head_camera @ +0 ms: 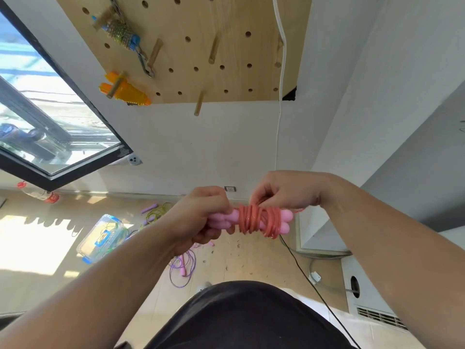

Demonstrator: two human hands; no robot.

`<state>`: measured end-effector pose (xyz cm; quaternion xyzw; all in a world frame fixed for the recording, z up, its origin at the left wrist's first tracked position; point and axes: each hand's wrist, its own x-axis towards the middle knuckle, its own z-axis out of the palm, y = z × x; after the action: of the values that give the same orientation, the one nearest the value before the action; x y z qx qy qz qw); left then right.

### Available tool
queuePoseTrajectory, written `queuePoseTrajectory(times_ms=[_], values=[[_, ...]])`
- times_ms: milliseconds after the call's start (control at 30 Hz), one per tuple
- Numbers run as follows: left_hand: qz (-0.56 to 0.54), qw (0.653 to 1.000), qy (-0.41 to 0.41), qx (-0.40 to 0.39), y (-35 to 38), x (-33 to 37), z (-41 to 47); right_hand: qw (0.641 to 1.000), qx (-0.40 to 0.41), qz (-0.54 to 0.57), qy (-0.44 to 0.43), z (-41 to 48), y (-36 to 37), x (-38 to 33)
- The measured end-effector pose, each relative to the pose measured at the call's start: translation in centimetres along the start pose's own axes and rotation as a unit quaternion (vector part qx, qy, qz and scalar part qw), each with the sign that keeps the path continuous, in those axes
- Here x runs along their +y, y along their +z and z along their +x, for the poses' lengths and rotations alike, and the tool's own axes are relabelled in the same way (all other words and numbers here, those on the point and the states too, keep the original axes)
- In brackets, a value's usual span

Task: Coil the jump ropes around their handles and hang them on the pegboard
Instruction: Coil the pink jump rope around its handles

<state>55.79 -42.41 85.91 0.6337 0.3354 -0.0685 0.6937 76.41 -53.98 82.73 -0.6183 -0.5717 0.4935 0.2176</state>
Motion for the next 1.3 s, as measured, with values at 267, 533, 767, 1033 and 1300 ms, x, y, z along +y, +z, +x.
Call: queuePoseTrajectory(times_ms=[267,533,767,1033,1300], values=[[0.293,0.940,0.058,0.164,0.6,-2.5,3.3,0.950,0.075,-0.288,0.090,3.8,0.3,-3.0],[0.283,0.890,0.165,0.316,0.0,-2.6,3.6,0.940,0.299,-0.148,0.073,4.3,5.1,-5.1],[-0.107,0.947,0.055,0.298,-0.6,-0.8,4.2,0.923,0.385,-0.003,-0.011,2.5,9.3,-3.8],[-0.294,0.931,-0.035,0.214,1.5,1.2,3.8,0.872,0.483,0.070,-0.023,0.6,10.8,-2.8],[-0.425,0.894,-0.021,0.141,2.4,1.9,3.5,0.792,0.516,0.325,-0.017,0.5,8.7,-4.3]])
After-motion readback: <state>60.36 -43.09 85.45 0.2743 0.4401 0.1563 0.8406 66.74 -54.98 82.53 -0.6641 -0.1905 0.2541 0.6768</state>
